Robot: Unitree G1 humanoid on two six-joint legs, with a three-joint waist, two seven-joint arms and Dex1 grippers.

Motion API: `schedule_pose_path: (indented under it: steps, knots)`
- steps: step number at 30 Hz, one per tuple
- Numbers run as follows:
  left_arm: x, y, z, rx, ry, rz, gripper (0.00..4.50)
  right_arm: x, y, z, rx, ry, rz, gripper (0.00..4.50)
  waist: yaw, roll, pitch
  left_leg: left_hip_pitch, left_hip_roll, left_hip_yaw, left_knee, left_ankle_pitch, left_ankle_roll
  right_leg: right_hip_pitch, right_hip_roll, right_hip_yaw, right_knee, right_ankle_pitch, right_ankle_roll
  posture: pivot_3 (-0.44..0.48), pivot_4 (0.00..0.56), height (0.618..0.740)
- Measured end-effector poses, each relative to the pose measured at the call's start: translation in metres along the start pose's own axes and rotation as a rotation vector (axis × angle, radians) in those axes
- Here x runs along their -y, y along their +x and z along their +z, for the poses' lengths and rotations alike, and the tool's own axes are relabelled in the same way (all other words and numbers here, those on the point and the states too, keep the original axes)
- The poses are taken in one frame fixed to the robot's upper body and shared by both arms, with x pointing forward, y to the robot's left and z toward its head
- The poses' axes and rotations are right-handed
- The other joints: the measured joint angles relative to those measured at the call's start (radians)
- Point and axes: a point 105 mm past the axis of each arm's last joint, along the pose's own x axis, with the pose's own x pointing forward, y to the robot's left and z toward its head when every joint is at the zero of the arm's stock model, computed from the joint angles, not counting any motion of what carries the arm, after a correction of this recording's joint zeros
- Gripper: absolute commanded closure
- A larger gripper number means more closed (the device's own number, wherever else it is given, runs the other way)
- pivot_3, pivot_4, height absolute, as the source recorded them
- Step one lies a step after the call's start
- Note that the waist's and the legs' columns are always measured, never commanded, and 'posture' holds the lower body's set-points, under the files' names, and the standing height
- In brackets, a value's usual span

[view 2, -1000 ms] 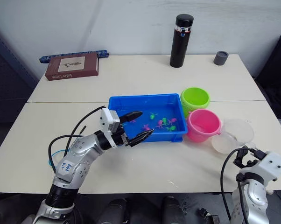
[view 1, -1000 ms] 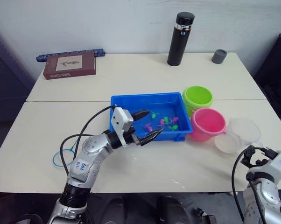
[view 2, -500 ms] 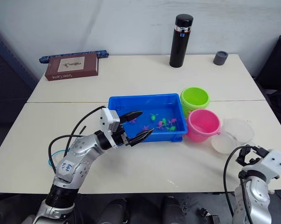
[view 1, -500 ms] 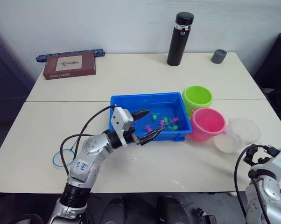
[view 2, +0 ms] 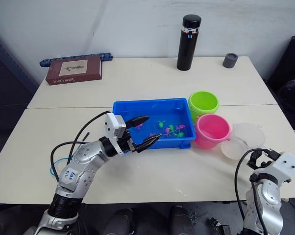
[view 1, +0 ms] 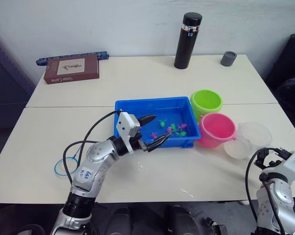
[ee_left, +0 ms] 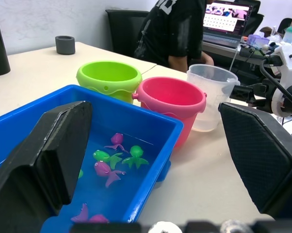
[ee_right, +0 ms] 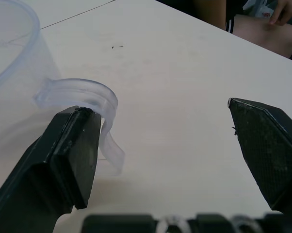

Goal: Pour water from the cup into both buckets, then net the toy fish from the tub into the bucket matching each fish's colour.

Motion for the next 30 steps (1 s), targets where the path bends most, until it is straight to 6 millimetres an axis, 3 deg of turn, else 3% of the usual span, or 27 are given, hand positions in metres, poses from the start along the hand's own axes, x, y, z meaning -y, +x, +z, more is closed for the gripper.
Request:
schedule_pose_path:
  steps: [1, 7, 19, 22, 24, 26, 30]
  knots:
    - [0.0, 0.0, 0.0, 0.0, 0.0, 0.002, 0.0, 0.0, 0.0, 0.0, 0.001, 0.0, 0.001, 0.06, -0.001, 0.0, 0.0, 0.0, 0.0, 0.0, 0.0, 0.0, 0.0, 0.0, 0.0, 0.0, 0.0, 0.0, 0.0, 0.0, 0.15, 0.74]
    - [-0.001, 0.0, 0.0, 0.0, 0.0, 0.006, 0.0, -0.001, 0.001, -0.002, -0.005, 0.001, 0.006, 2.79, -0.002, 0.0, 0.0, 0.0, 0.0, 0.0, 0.0, 0.0, 0.0, 0.0, 0.0, 0.0, 0.0, 0.0, 0.0, 0.0, 0.15, 0.74]
    - [0.0, 0.0, 0.001, -0.003, 0.0, 0.003, 0.0, 0.0, 0.0, -0.003, -0.008, -0.002, 0.006, 2.79, -0.001, 0.0, 0.0, 0.0, 0.0, 0.0, 0.0, 0.0, 0.0, 0.0, 0.0, 0.0, 0.0, 0.0, 0.0, 0.0, 0.15, 0.74]
    - [0.0, 0.0, 0.0, -0.003, -0.001, 0.003, 0.0, 0.0, 0.0, -0.004, -0.01, -0.003, 0.006, 3.62, -0.001, 0.0, 0.0, 0.0, 0.0, 0.0, 0.0, 0.0, 0.0, 0.0, 0.0, 0.0, 0.0, 0.0, 0.0, 0.0, 0.15, 0.74]
    - [0.0, 0.0, 0.0, -0.004, -0.001, 0.004, 0.0, -0.001, 0.0, -0.002, -0.001, 0.002, 0.013, 4.44, -0.002, 0.0, 0.0, 0.0, 0.0, 0.0, 0.0, 0.0, 0.0, 0.0, 0.0, 0.0, 0.0, 0.0, 0.0, 0.0, 0.15, 0.74]
    - [0.0, 0.0, 0.0, -0.004, -0.002, 0.003, 0.0, -0.008, -0.001, 0.008, 0.04, 0.013, 0.041, 4.44, -0.002, 0.0, 0.0, 0.0, 0.0, 0.0, 0.001, 0.0, 0.0, 0.001, 0.0, 0.0, 0.0, 0.0, 0.001, 0.0, 0.15, 0.74]
    - [0.001, -0.001, 0.0, -0.006, -0.003, 0.004, 0.0, -0.006, -0.002, 0.008, 0.041, 0.007, 0.034, 4.44, 0.001, 0.0, 0.0, 0.0, 0.0, 0.0, 0.001, 0.0, 0.0, 0.001, 0.0, 0.0, 0.0, 0.0, 0.001, 0.0, 0.15, 0.74]
